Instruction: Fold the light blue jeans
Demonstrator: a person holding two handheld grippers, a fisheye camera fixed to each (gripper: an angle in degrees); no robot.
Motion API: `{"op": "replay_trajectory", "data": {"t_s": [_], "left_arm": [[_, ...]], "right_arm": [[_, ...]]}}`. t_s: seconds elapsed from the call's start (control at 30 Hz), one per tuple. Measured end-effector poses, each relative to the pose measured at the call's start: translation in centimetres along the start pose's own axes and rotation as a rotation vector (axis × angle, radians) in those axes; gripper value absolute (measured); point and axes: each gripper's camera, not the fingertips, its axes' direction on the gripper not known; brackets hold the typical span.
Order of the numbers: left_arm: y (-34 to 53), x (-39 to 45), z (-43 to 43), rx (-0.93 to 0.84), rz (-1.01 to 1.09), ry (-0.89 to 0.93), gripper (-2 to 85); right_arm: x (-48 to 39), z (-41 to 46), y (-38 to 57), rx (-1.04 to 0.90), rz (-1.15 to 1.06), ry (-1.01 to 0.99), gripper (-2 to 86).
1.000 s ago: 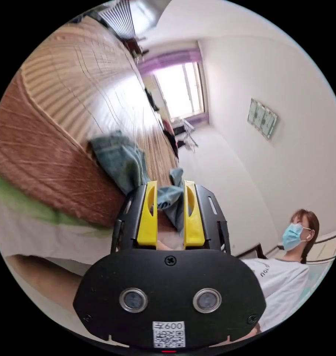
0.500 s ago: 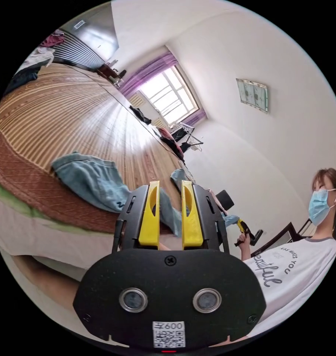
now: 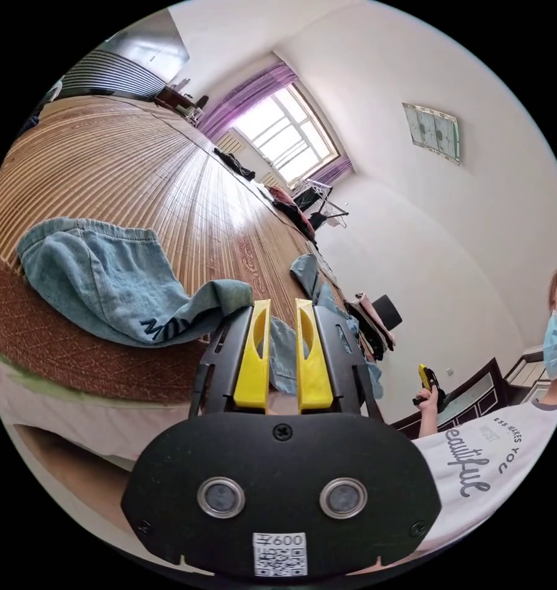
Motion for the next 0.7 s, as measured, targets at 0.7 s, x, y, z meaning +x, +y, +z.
{"op": "replay_trajectory", "data": {"t_s": [0.7], "left_arm": [[13.3, -10.5, 2.5, 0.122, 0.187, -0.154, 0.0]], "right_arm": [[-40.2, 41.9, 21.0, -0.944, -1.087, 0.165, 7.9]]}}
